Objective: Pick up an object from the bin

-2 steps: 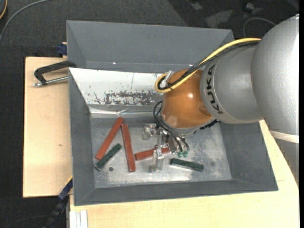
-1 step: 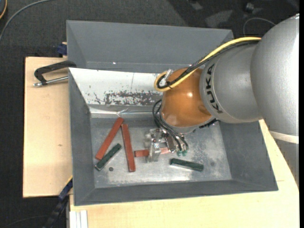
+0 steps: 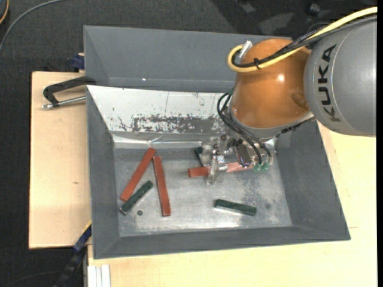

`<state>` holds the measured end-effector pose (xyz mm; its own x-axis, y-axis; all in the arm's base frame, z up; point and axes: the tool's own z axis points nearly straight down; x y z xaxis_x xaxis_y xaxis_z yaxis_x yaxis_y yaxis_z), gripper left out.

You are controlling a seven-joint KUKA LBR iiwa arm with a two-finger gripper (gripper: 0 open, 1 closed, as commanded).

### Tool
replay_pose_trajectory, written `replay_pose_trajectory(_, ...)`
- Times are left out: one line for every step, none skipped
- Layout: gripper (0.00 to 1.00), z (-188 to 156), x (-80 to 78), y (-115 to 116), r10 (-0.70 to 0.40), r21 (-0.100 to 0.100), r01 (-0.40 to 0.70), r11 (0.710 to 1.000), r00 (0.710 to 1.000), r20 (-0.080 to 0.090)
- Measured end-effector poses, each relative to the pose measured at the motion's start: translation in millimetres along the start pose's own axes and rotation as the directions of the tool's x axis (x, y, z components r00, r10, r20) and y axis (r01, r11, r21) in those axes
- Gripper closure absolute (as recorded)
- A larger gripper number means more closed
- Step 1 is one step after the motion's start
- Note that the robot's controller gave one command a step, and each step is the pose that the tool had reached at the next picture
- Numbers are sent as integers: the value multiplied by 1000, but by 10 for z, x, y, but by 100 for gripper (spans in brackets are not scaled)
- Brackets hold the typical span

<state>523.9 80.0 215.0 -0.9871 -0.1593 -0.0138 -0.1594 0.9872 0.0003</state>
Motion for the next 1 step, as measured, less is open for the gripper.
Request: replay_pose_trajectory(100,29,-679,181,-363,-3,363,932,932,-3)
